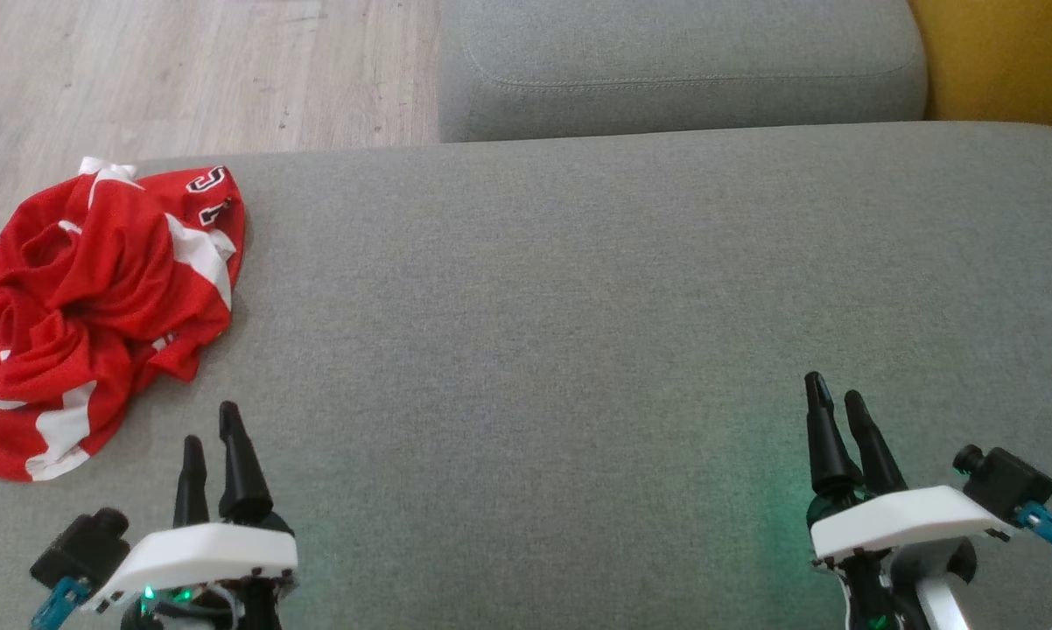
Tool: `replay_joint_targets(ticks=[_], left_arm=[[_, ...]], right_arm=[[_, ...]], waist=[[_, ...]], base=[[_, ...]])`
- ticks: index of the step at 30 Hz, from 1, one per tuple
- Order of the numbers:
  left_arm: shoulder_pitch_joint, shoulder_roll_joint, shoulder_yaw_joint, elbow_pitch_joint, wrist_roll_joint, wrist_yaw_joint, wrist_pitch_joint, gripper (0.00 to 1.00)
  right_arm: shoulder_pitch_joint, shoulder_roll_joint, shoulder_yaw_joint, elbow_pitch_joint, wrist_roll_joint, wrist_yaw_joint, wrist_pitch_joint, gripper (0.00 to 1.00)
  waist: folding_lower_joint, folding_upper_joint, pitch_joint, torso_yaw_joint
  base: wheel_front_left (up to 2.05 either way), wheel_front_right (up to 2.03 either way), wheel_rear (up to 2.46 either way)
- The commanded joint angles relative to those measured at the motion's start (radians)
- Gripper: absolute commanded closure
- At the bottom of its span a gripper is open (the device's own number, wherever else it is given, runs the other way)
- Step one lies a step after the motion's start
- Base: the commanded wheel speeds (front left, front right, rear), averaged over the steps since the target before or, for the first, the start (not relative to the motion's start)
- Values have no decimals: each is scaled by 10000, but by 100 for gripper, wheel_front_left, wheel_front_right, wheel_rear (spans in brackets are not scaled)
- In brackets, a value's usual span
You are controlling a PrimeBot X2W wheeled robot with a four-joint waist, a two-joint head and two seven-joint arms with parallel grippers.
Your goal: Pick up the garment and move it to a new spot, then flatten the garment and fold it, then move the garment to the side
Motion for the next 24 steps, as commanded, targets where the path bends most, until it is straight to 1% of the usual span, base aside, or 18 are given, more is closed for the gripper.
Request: replay_joint_targets(ticks=[1, 14, 19, 24], left_arm=[[-424, 92, 90, -423, 387, 63, -143, 0], [-367, 100, -118, -564, 1983, 195, -500, 0], [-367, 104, -195, -576, 2600, 313, -648, 0], [-357, 107, -315, -520, 3296, 318, -797, 0]], right_arm=[[-570, -85, 206, -418, -440, -4, -160, 0], [-586, -95, 524, -466, -2092, -5, -514, 0], [-588, -99, 526, -454, -2808, -5, -662, 0], [-569, -103, 462, -434, -3358, -5, -809, 0]], waist=[[0, 0, 1, 6], [0, 0, -60, 19], [0, 0, -68, 33], [0, 0, -81, 31]], base=[[0, 0, 0], [0, 0, 0], [0, 0, 0], [0, 0, 0]])
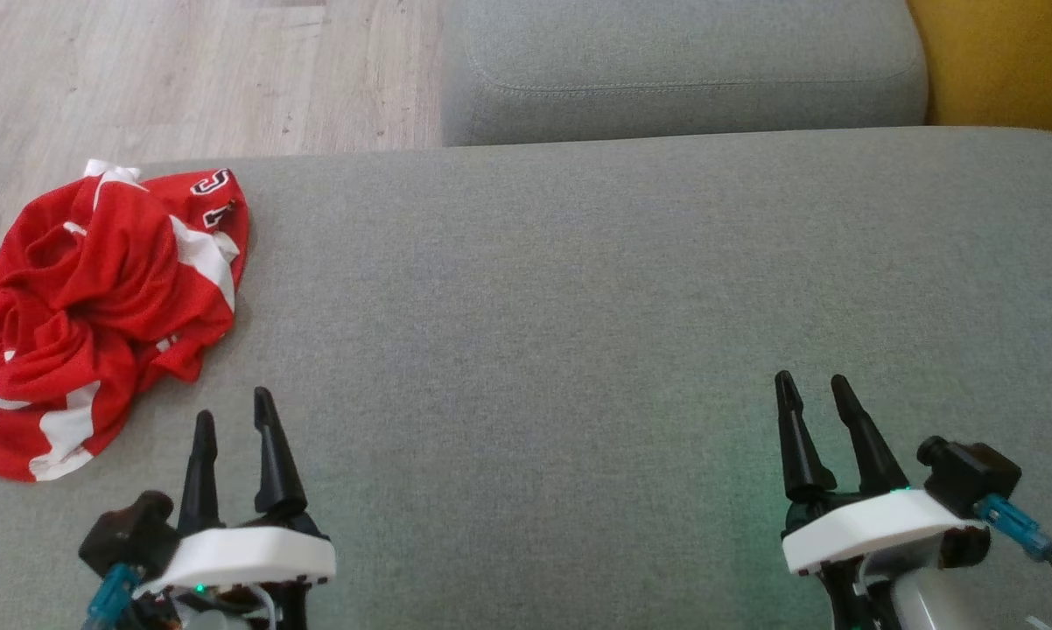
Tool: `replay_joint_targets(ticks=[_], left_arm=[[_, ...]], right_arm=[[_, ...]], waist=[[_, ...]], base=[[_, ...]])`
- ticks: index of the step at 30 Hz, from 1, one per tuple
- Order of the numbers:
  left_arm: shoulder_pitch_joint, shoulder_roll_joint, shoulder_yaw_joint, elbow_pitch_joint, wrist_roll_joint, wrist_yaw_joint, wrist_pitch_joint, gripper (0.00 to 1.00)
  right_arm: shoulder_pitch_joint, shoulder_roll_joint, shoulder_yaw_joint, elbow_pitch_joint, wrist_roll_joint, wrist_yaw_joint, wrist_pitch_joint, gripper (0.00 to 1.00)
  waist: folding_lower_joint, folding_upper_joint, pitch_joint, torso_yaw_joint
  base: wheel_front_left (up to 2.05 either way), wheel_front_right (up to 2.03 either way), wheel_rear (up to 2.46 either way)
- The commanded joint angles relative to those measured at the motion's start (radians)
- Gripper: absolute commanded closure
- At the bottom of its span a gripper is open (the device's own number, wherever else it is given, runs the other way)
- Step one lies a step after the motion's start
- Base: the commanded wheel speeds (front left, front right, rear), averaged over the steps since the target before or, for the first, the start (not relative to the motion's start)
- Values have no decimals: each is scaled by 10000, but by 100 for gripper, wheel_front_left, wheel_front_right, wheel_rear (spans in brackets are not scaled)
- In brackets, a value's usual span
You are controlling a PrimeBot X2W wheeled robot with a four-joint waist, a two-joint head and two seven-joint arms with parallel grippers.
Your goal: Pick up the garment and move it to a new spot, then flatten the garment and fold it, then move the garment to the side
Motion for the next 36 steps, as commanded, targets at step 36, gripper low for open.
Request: replay_joint_targets(ticks=[36], left_arm=[[-223, 121, -366, -250, 4214, 209, -1133, 0]], right_arm=[[-523, -118, 385, -120, -4351, -7, -1152, 0]], waist=[[0, 0, -173, -16]], base=[[0, 0, 0]])
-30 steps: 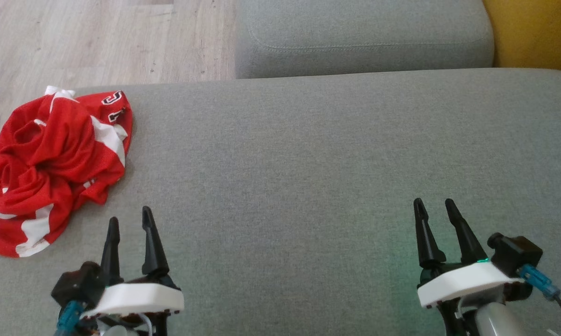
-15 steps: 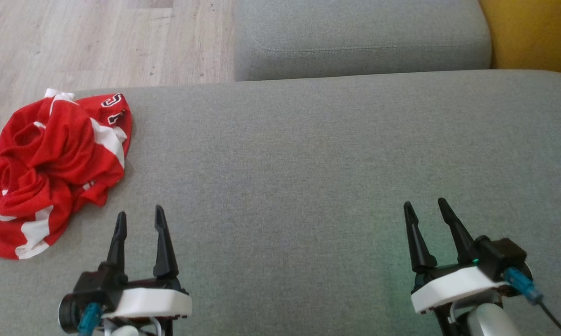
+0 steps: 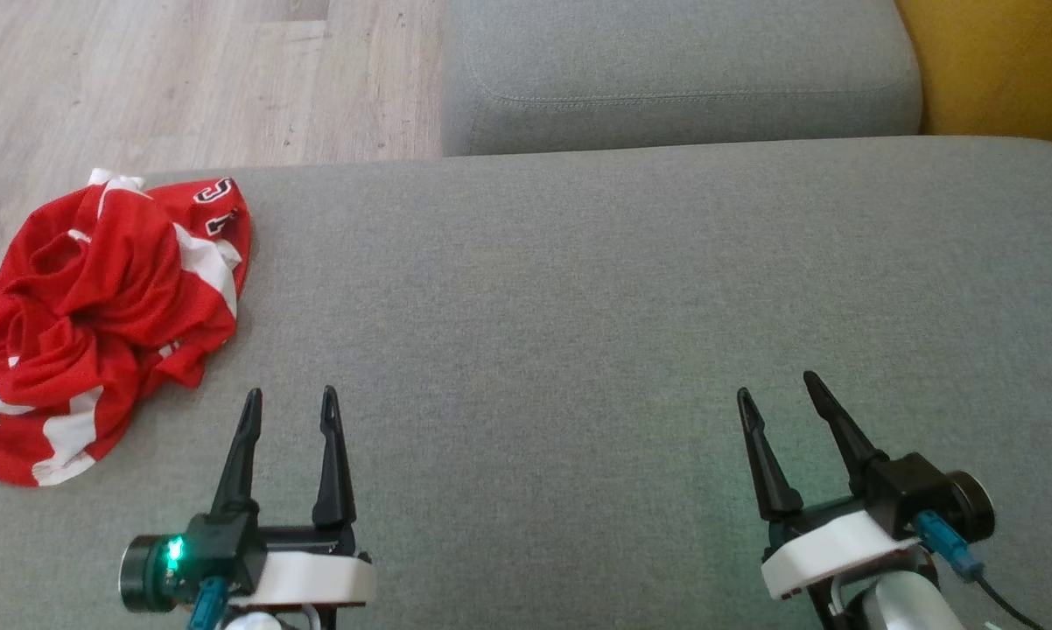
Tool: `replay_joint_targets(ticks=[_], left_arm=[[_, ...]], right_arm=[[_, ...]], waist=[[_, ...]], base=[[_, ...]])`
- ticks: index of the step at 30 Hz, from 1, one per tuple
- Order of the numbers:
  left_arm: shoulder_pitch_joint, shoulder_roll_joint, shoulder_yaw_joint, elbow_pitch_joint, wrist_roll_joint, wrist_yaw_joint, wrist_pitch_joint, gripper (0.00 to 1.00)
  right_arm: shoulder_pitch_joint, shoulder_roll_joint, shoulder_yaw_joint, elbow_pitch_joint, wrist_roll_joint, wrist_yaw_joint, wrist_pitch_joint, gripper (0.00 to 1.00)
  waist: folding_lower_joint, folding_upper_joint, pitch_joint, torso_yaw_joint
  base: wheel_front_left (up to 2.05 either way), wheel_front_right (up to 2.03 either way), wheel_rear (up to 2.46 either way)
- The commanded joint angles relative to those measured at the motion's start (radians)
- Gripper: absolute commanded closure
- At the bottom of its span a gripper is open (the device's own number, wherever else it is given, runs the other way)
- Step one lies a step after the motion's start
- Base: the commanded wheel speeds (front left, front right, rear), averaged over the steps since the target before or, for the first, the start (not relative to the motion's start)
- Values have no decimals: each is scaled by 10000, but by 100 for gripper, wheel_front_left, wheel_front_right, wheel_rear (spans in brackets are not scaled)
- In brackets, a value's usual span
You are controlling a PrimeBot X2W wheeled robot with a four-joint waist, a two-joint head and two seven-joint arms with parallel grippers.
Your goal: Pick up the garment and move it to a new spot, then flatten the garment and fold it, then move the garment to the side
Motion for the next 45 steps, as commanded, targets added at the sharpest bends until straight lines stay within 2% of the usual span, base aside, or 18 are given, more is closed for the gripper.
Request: replay_joint_targets(ticks=[1, 11, 16, 23, 36, 42, 45], left_arm=[[-244, 89, 246, -328, 98, 46, -103, 0], [-184, 89, 222, -8, 57, 48, -103, 0], [-220, 89, 163, 168, -31, 104, -103, 0], [-261, 89, 155, 175, -133, 235, -103, 0], [-108, 89, 122, 44, -334, 454, -103, 0], [-125, 89, 174, -76, -354, 541, -103, 0], [-101, 89, 299, -210, -459, 647, -103, 0]], right_arm=[[-512, -99, 266, -301, -99, -7, -118, 0], [-436, -99, 169, -216, -103, -7, -118, 0], [-339, -99, 81, -134, -143, -7, -118, 0], [-308, -99, 84, -116, -200, -7, -118, 0], [-169, -99, 37, -122, -447, -7, -118, 0], [-165, -99, -84, -131, -553, -7, -118, 0], [-287, -99, -40, -105, -686, -7, -118, 0]], waist=[[0, 0, -11, -1], [0, 0, -122, -18], [0, 0, -170, 312], [0, 0, -47, 1417], [0, 0, 291, 4089], [0, 0, 424, 4803], [0, 0, 649, 4917]], base=[[0, 0, 0], [0, 0, 0], [0, 0, 0], [0, 0, 0], [0, 0, 0], [0, 0, 0], [0, 0, 0]])
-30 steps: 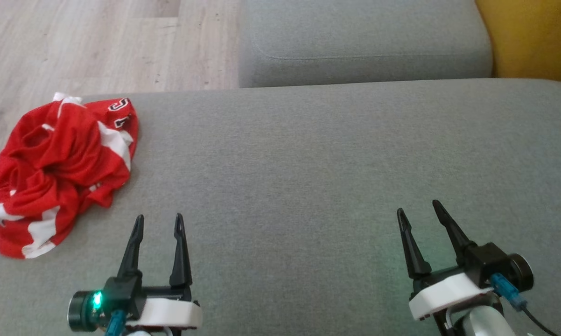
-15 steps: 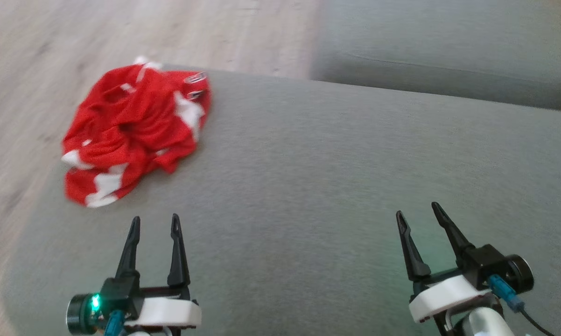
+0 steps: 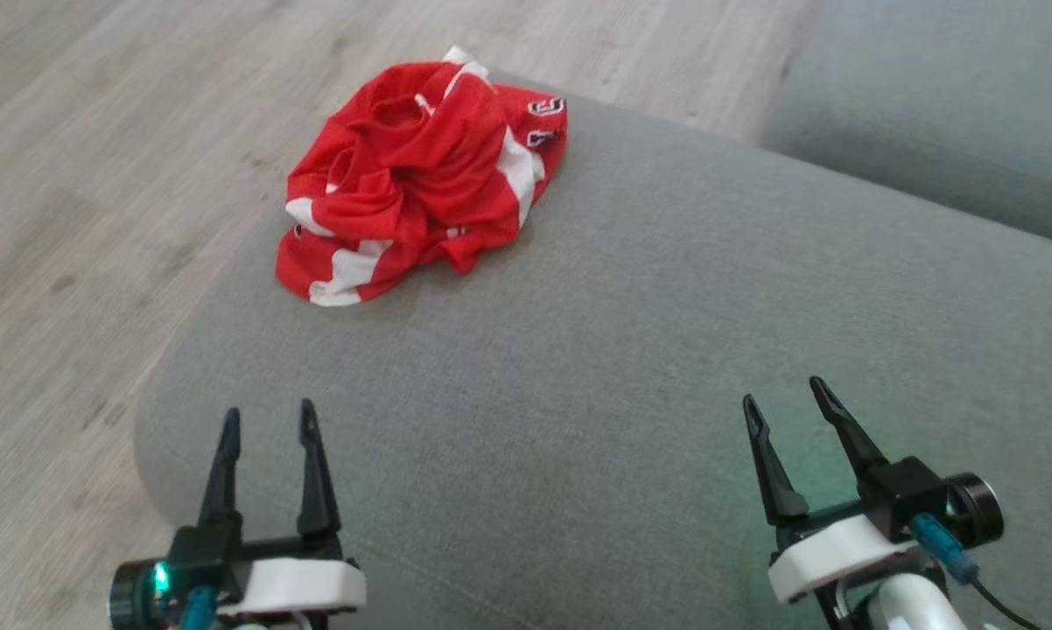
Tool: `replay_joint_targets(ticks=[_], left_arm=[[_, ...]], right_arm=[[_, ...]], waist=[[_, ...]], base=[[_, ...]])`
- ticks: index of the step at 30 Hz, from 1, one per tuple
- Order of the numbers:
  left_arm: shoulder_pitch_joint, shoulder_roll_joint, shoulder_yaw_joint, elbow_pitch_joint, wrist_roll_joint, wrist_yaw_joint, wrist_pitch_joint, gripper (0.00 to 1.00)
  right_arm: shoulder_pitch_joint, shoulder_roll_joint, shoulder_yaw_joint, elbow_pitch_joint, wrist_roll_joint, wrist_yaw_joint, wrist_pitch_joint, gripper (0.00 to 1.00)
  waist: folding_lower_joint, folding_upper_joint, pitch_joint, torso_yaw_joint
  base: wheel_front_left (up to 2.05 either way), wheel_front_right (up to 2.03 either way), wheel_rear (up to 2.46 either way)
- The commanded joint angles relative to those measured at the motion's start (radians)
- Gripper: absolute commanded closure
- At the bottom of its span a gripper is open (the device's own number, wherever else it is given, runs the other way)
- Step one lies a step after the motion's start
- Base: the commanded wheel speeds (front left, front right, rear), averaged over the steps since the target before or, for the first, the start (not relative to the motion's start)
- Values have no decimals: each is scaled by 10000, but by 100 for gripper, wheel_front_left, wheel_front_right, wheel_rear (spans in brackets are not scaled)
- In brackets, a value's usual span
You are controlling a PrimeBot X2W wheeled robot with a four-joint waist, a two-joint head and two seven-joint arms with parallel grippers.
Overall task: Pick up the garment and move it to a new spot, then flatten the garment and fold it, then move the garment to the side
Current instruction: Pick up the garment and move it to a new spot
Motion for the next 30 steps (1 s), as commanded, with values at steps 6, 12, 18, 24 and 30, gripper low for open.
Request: replay_joint_targets(ticks=[6, 12, 18, 24, 30], left_arm=[[-856, 45, 895, -805, -60, -29, -93, 0], [-2873, 393, 1705, -973, 354, -1091, -93, 0], [-6084, 754, 1435, 393, 562, -2030, -93, 0], [-9473, 1083, 924, 3472, 63, -2407, 1078, 0], [-11494, 1629, 706, 6333, -858, -2494, 3219, 0]], right_arm=[[-727, -89, 92, -242, -542, -7, -109, 0], [-1091, -674, -345, -343, -972, -7, -109, 0], [-1241, -1625, -948, -729, -1165, -7, -109, 0], [-1642, -2439, -1029, -1209, -1231, -7, -109, 0], [-2073, -2513, -1181, -1882, -761, -7, -109, 0]], waist=[[1, 0, 931, 314], [1, 0, 2054, 425], [1, 0, 3323, 358], [1, 0, 4508, -280], [1, 0, 5304, -1153]], base=[[0, 0, 0], [0, 0, 0], [0, 0, 0], [0, 0, 0], [0, 0, 0]])
